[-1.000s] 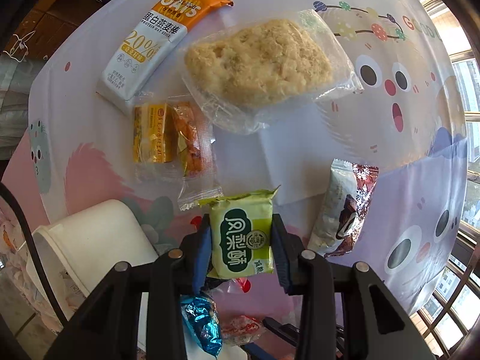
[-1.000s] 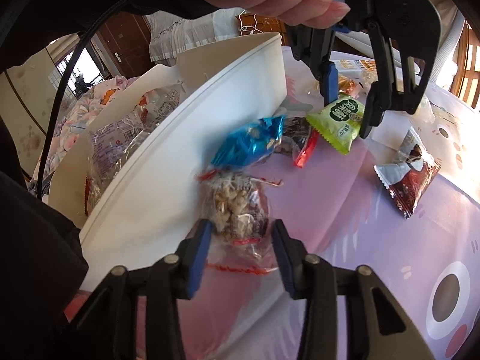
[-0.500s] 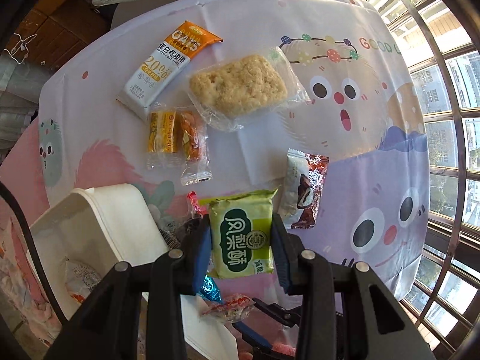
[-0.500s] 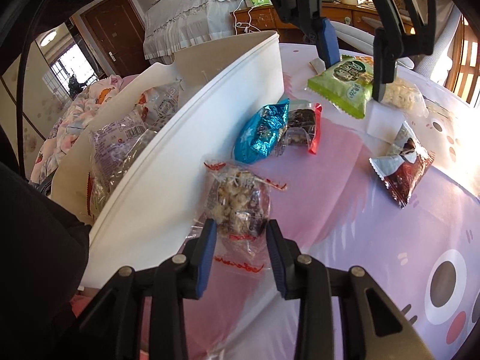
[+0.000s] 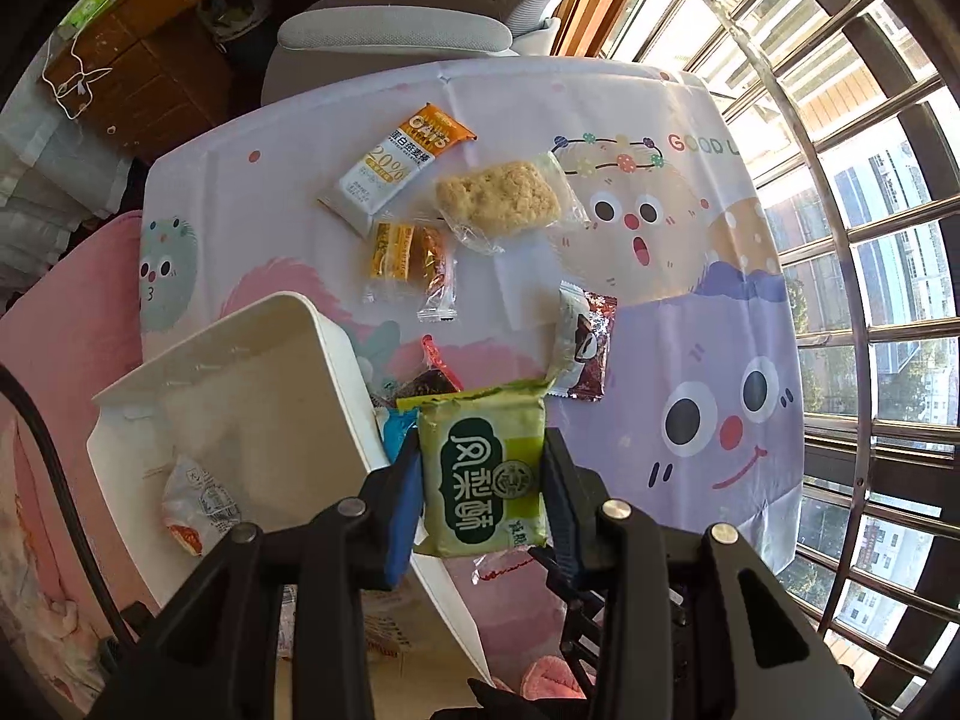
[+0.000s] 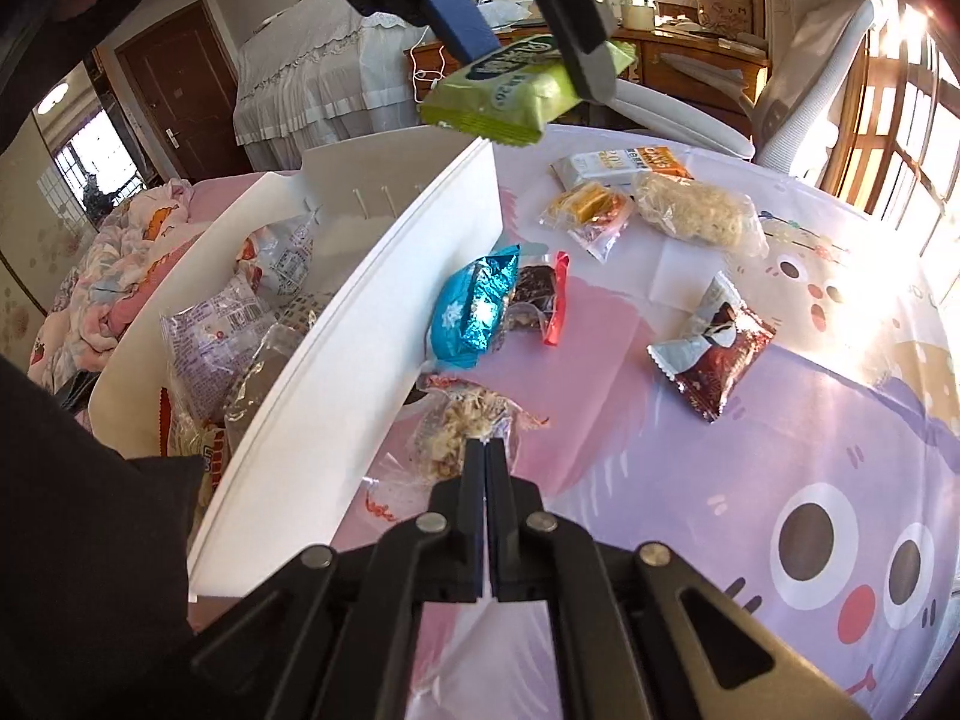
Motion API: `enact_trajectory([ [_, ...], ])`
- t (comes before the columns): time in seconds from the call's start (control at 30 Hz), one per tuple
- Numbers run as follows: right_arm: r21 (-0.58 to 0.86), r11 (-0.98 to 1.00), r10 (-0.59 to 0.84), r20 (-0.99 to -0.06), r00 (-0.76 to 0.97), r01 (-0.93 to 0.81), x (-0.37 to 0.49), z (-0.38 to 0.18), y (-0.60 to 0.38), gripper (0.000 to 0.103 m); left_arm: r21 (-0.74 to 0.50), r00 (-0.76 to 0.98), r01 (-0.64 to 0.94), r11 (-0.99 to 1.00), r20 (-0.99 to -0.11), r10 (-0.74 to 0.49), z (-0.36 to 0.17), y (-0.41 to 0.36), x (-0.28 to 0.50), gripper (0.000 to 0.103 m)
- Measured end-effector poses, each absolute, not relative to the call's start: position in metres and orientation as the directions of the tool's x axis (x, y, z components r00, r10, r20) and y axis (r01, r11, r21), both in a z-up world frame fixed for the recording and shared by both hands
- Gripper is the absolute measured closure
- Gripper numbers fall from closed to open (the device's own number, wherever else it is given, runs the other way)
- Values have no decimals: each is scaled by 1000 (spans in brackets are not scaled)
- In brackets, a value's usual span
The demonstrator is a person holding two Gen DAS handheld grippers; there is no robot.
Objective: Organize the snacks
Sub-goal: 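Carry the green packet into the white tray and open the left tool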
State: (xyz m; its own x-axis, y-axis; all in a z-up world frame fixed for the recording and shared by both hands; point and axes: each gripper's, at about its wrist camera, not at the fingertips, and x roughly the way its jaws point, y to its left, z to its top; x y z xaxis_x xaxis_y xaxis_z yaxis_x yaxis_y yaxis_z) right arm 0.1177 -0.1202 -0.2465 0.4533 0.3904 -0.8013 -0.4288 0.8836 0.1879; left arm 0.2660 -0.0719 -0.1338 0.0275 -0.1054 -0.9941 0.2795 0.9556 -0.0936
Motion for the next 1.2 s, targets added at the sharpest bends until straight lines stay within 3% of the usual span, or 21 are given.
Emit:
enact_trajectory([
  [0.4, 262, 937, 337, -854, 396, -232, 114, -244, -123, 99, -128, 68, 173, 976, -988, -142, -120, 19, 213, 68],
  [0.47, 272, 939, 335, -858, 389, -210, 115, -245, -122, 89, -134, 70, 154, 979, -987, -146, -122, 34, 203, 68],
  [0.53, 289, 940, 338, -859, 384, -181, 118, -247, -122, 67, -133, 67, 132, 982, -987, -143, -125, 49, 193, 68],
  [0.57, 295, 941, 338, -861, 381, -167, 120, -248, -121, 63, -133, 64, 120, 984, -988, -141, -127, 56, 188, 68],
  [0.77, 324, 936, 352, -873, 338, -137, 136, -264, -113, 56, -126, 58, 69, 990, -990, -130, -135, 95, 163, 68],
  [1.2, 346, 928, 373, -879, 298, -141, 157, -280, -107, 56, -132, 30, -14, 991, -991, -132, -149, 134, 145, 68],
])
